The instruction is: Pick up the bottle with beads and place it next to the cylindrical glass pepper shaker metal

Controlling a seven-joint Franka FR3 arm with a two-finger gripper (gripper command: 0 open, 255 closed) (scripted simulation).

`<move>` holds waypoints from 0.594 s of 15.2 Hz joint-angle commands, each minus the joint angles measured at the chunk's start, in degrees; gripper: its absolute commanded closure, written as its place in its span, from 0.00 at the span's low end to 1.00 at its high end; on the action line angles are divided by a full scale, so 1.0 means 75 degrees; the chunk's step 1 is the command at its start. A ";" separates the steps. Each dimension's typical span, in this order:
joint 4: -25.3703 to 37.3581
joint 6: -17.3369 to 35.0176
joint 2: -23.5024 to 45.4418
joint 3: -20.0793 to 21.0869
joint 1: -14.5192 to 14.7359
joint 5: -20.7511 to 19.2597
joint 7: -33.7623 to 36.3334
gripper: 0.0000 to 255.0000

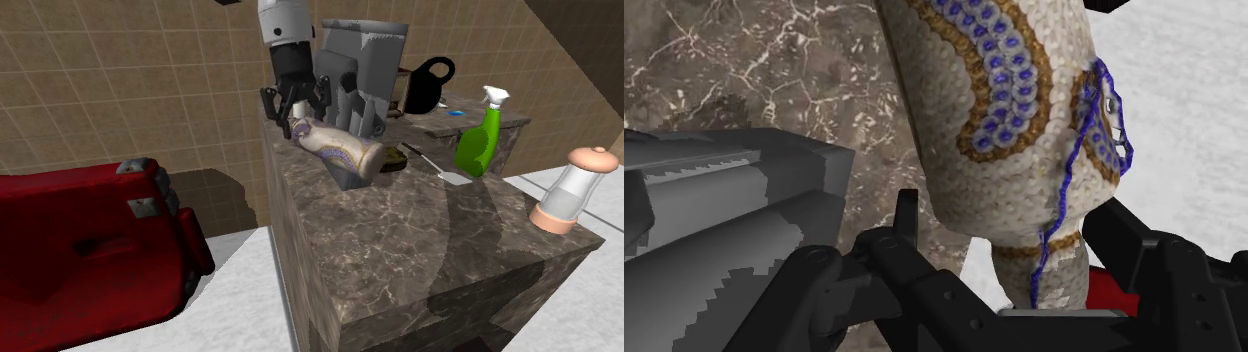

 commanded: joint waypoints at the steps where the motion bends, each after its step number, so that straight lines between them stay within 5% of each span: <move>1: 0.0118 -0.0185 -0.0071 -0.0002 -0.0002 0.0001 -0.0024 1.00; 9: 0.0770 -0.0949 -0.0187 -0.0003 0.0007 0.0011 -0.0096 1.00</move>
